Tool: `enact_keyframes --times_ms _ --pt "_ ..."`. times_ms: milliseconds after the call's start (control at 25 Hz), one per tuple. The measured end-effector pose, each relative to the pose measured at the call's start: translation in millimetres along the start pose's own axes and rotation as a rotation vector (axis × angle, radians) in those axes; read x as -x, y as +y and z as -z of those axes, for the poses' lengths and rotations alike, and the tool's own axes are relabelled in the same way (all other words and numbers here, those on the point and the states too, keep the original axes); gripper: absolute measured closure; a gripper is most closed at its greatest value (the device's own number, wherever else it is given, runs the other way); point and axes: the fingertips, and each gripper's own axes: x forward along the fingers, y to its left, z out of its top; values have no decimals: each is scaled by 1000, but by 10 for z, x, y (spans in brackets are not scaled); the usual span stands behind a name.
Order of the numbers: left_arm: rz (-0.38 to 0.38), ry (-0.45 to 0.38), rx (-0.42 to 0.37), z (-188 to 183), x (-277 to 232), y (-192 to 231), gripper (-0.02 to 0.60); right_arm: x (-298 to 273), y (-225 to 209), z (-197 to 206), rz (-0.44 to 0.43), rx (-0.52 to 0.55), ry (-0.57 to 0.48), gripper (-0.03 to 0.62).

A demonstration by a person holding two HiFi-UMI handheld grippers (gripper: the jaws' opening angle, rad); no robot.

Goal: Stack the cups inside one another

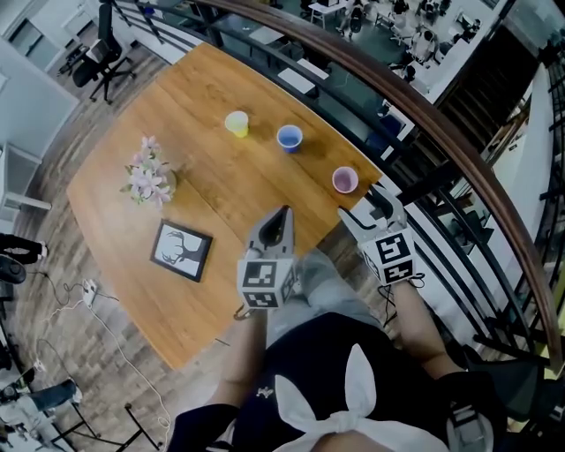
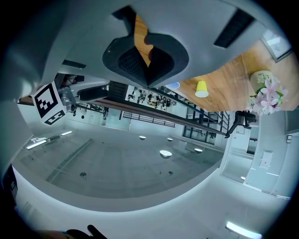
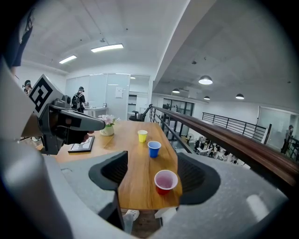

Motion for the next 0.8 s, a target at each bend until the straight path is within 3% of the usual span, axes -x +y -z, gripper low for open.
enact_keyframes --times_ms 800 --pt "11 55 -2 -51 -496 370 572 -645 -244 310 -26 -19 111 261"
